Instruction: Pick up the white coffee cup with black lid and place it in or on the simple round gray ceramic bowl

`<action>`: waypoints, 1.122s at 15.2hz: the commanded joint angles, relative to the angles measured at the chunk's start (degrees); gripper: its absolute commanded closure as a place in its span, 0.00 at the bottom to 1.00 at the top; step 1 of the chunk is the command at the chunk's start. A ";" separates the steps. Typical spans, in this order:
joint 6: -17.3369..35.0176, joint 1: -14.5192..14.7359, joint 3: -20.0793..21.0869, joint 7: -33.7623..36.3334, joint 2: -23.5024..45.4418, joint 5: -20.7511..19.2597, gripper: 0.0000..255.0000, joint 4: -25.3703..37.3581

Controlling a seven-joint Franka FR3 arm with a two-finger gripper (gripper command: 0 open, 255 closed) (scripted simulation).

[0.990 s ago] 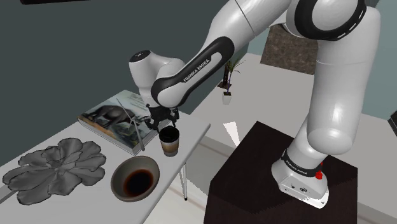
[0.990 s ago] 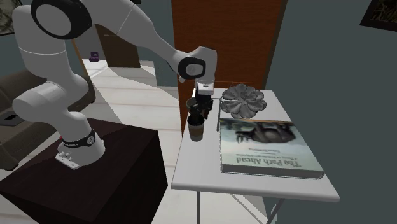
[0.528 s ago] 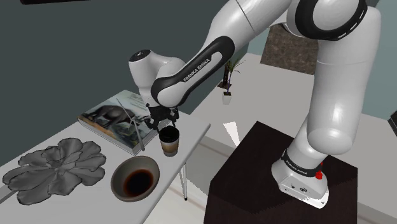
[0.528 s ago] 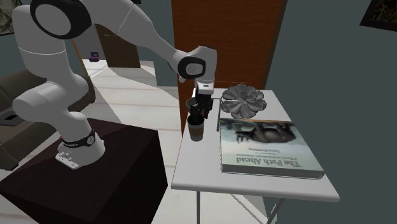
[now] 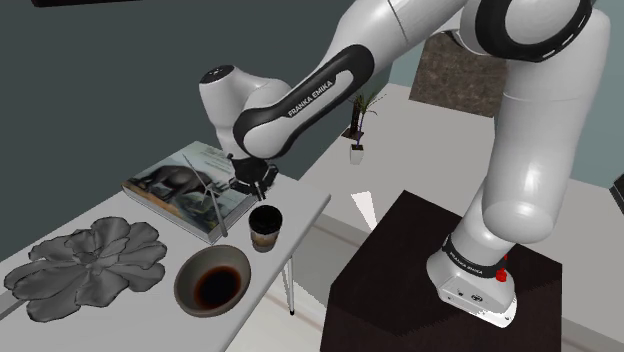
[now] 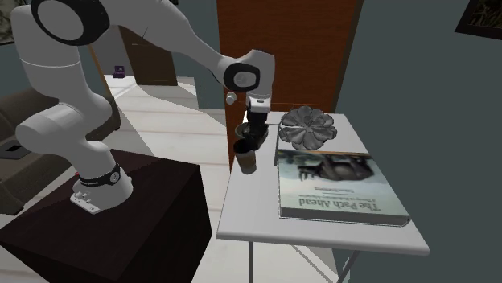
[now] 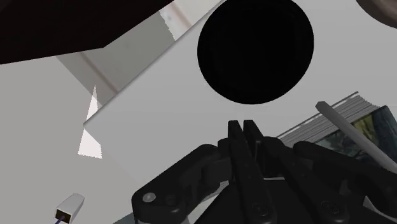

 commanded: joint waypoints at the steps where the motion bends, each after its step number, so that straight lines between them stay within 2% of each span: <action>1: -1.24 -0.14 0.21 -0.49 -0.83 0.59 1.00 0.48; 3: -1.32 -0.15 0.18 -0.53 -0.76 0.56 1.00 0.66; 4: -1.32 -0.15 0.18 -0.53 -0.76 0.56 0.00 0.66; 10: 19.11 2.46 4.76 -6.96 -13.08 -6.40 0.00 -18.80; 17: 23.58 2.71 3.66 -3.28 -9.12 -12.67 0.00 -19.78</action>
